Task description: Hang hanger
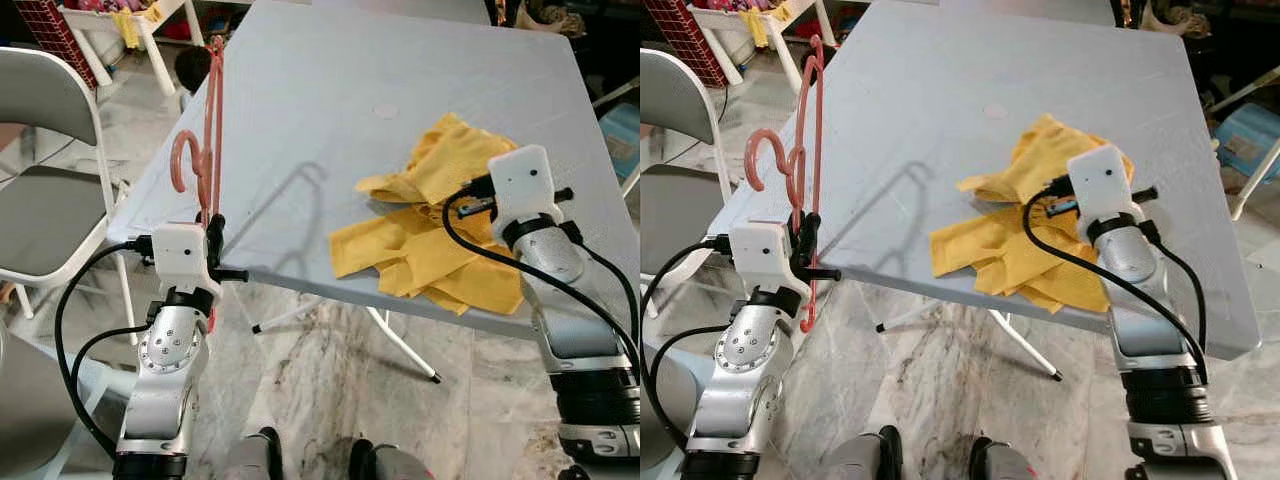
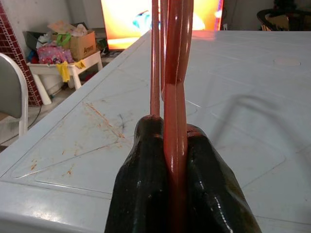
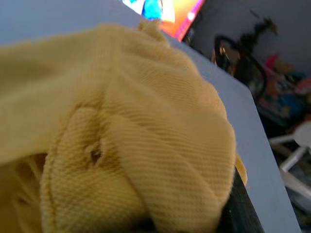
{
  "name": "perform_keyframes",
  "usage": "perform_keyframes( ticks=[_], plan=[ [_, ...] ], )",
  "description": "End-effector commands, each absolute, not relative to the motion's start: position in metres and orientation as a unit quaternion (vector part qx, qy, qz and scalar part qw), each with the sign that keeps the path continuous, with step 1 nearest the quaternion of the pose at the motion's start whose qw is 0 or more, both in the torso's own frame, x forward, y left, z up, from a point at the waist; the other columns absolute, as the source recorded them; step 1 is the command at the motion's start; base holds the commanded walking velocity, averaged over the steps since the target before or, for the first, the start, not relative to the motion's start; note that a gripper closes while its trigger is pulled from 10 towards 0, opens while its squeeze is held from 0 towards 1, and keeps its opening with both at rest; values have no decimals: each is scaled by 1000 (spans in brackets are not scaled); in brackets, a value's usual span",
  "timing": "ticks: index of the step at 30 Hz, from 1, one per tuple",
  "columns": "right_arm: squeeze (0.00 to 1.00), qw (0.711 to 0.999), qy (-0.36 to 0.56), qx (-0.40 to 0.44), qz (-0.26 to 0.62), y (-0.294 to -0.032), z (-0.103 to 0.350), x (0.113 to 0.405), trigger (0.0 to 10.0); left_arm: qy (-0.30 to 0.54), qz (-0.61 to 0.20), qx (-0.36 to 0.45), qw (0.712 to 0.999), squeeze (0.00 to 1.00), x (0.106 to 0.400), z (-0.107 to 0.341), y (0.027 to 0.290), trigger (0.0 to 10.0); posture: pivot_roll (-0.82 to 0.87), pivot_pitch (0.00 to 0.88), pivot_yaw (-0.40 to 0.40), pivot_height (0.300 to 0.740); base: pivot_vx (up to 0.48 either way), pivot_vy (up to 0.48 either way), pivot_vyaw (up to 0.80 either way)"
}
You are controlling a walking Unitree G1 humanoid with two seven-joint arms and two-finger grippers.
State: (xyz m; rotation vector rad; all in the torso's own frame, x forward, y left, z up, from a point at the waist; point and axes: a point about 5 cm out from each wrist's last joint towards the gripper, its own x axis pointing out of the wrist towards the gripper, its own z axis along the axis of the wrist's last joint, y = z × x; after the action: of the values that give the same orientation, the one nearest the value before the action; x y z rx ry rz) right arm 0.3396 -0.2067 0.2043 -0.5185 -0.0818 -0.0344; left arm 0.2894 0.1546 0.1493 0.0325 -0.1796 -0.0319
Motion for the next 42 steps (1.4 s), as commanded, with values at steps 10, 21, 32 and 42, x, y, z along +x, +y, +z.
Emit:
perform_keyframes(
  ticks=[10,21,32,42],
  plan=[
    [0,948,58,-313,-18,-216,168,336,10000,-57,-19,16,998,0,289,137,155,10000,-55,177,12,740,0,0,0],
    [0,949,130,-246,146,-169,139,330,10000,-56,-19,15,998,0,287,136,154,10000,-54,180,10,740,0,0,0],
    [0,950,123,-163,235,-110,142,343,10000,-55,-15,13,998,0,286,136,154,10000,-40,185,2,740,0,0,0],
    [0,976,-71,-72,192,-76,211,370,10000,-56,-14,14,998,0,286,137,154,10000,-28,188,0,740,0,0,0]
  ],
)
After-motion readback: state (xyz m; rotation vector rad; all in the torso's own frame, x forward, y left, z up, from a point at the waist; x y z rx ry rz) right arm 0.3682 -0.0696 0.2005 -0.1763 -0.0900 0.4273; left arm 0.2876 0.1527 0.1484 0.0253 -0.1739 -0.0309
